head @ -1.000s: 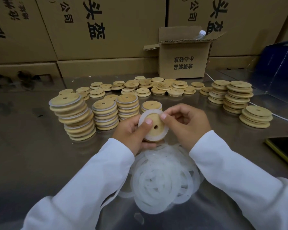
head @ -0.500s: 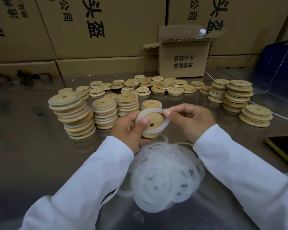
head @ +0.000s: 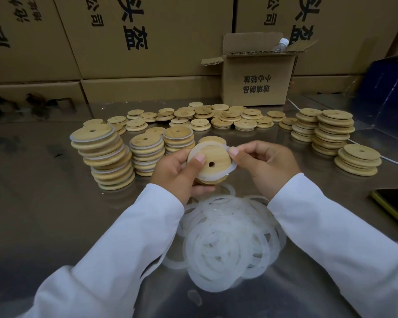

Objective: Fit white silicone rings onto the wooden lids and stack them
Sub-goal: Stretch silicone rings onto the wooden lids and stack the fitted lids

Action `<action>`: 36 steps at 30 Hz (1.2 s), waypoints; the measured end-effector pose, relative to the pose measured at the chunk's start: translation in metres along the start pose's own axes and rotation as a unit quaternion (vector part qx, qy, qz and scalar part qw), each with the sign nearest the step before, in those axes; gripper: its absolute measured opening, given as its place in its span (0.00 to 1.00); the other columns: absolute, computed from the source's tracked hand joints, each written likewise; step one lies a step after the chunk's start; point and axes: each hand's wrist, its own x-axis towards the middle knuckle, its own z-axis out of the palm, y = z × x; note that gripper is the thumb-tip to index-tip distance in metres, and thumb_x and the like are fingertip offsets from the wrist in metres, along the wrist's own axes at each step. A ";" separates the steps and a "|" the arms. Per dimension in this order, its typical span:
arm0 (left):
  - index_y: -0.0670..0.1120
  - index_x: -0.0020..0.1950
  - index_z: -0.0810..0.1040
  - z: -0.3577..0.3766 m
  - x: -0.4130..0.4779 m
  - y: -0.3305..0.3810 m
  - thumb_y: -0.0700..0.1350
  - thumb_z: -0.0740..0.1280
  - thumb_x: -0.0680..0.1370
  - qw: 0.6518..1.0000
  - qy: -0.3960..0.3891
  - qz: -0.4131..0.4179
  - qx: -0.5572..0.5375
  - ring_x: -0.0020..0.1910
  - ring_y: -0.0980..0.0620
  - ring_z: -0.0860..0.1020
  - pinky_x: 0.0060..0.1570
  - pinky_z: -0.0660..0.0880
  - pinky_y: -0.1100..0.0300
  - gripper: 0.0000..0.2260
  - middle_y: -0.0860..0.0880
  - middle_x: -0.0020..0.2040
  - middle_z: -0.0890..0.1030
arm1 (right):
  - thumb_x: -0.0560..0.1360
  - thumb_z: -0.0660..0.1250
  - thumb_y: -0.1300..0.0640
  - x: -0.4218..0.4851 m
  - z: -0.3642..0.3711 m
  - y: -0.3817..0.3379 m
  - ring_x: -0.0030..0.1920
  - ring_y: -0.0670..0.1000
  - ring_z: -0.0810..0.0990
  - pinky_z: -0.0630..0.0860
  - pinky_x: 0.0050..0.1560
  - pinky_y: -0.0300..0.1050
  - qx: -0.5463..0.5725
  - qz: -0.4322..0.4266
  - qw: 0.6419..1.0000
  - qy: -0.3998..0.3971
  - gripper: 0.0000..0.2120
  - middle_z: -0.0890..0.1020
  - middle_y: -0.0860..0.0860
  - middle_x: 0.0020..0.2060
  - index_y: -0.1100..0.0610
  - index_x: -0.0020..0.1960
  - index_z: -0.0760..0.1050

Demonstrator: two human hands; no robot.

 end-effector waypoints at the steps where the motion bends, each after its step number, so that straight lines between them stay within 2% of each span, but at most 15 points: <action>1: 0.48 0.47 0.79 0.000 0.000 0.001 0.42 0.62 0.78 1.000 0.000 0.006 -0.008 0.39 0.49 0.83 0.33 0.80 0.61 0.07 0.47 0.41 0.83 | 0.71 0.70 0.58 0.000 0.000 -0.001 0.35 0.45 0.77 0.73 0.37 0.30 0.008 -0.003 1.000 -0.008 0.06 0.81 0.51 0.34 0.52 0.35 0.79; 6: 0.48 0.49 0.78 0.001 -0.001 0.000 0.42 0.61 0.78 1.000 -0.005 0.019 -0.006 0.40 0.48 0.83 0.33 0.80 0.61 0.06 0.48 0.41 0.83 | 0.71 0.69 0.61 0.000 -0.003 -0.004 0.28 0.38 0.75 0.72 0.34 0.28 0.048 -0.001 0.998 -0.045 0.05 0.80 0.47 0.29 0.54 0.37 0.80; 12: 0.47 0.49 0.78 0.002 0.001 -0.001 0.43 0.62 0.78 0.998 0.030 -0.003 -0.061 0.46 0.44 0.82 0.35 0.80 0.61 0.06 0.42 0.47 0.82 | 0.71 0.70 0.58 -0.008 0.006 0.002 0.37 0.44 0.77 0.74 0.38 0.29 -0.017 -0.055 0.998 0.006 0.04 0.79 0.47 0.37 0.51 0.41 0.75; 13: 0.47 0.49 0.78 0.002 0.001 -0.001 0.43 0.62 0.77 0.997 0.033 -0.006 -0.070 0.46 0.44 0.82 0.35 0.80 0.61 0.06 0.42 0.48 0.82 | 0.70 0.70 0.58 -0.009 0.009 0.004 0.38 0.45 0.77 0.74 0.39 0.30 -0.021 -0.057 0.998 0.010 0.05 0.79 0.47 0.37 0.51 0.40 0.74; 17: 0.46 0.49 0.78 0.003 0.001 -0.001 0.42 0.63 0.77 0.994 0.018 -0.032 -0.099 0.40 0.48 0.83 0.34 0.80 0.59 0.06 0.46 0.43 0.83 | 0.71 0.70 0.58 -0.009 0.012 0.007 0.43 0.53 0.81 0.78 0.47 0.46 -0.032 -0.044 0.998 0.011 0.06 0.81 0.51 0.38 0.53 0.38 0.73; 19: 0.46 0.49 0.78 0.001 0.002 -0.002 0.41 0.64 0.76 0.996 0.006 -0.050 -0.078 0.41 0.48 0.83 0.34 0.80 0.58 0.05 0.47 0.42 0.83 | 0.70 0.70 0.59 -0.007 0.010 0.008 0.41 0.52 0.81 0.78 0.46 0.45 -0.030 -0.041 0.999 0.019 0.06 0.81 0.51 0.37 0.53 0.37 0.74; 22: 0.46 0.46 0.80 0.000 0.003 -0.005 0.39 0.65 0.76 0.998 -0.003 -0.057 -0.022 0.39 0.48 0.82 0.36 0.80 0.53 0.05 0.48 0.38 0.83 | 0.69 0.70 0.60 -0.006 0.007 0.008 0.35 0.45 0.79 0.76 0.39 0.37 -0.055 -0.047 0.997 0.015 0.07 0.80 0.45 0.31 0.51 0.34 0.75; 24: 0.47 0.43 0.81 0.000 0.002 -0.008 0.39 0.65 0.76 0.999 0.003 -0.051 0.012 0.39 0.47 0.81 0.42 0.78 0.51 0.06 0.48 0.35 0.83 | 0.68 0.71 0.59 -0.007 0.007 0.009 0.34 0.46 0.79 0.77 0.39 0.40 -0.085 -0.056 0.995 -0.002 0.08 0.80 0.45 0.30 0.50 0.33 0.75; 28: 0.47 0.43 0.81 -0.002 0.003 -0.010 0.39 0.65 0.76 0.999 0.010 -0.033 0.034 0.42 0.44 0.81 0.46 0.78 0.50 0.06 0.46 0.37 0.84 | 0.69 0.71 0.58 -0.007 0.007 0.010 0.37 0.50 0.81 0.79 0.44 0.47 -0.087 -0.068 0.994 -0.016 0.07 0.81 0.46 0.32 0.51 0.33 0.77; 31: 0.48 0.44 0.80 -0.003 0.002 -0.008 0.39 0.66 0.75 0.998 0.011 -0.004 0.065 0.46 0.41 0.81 0.52 0.77 0.45 0.06 0.43 0.41 0.83 | 0.69 0.72 0.58 -0.007 0.006 0.010 0.37 0.47 0.80 0.78 0.44 0.44 -0.082 -0.064 0.994 -0.014 0.06 0.81 0.45 0.32 0.52 0.34 0.78; 36: 0.49 0.47 0.80 -0.006 0.003 -0.003 0.38 0.66 0.75 0.996 0.006 0.039 0.078 0.44 0.45 0.81 0.51 0.77 0.45 0.07 0.44 0.42 0.84 | 0.70 0.71 0.58 -0.003 0.001 0.000 0.33 0.38 0.77 0.71 0.36 0.26 -0.063 -0.040 0.997 -0.025 0.07 0.81 0.44 0.31 0.52 0.34 0.79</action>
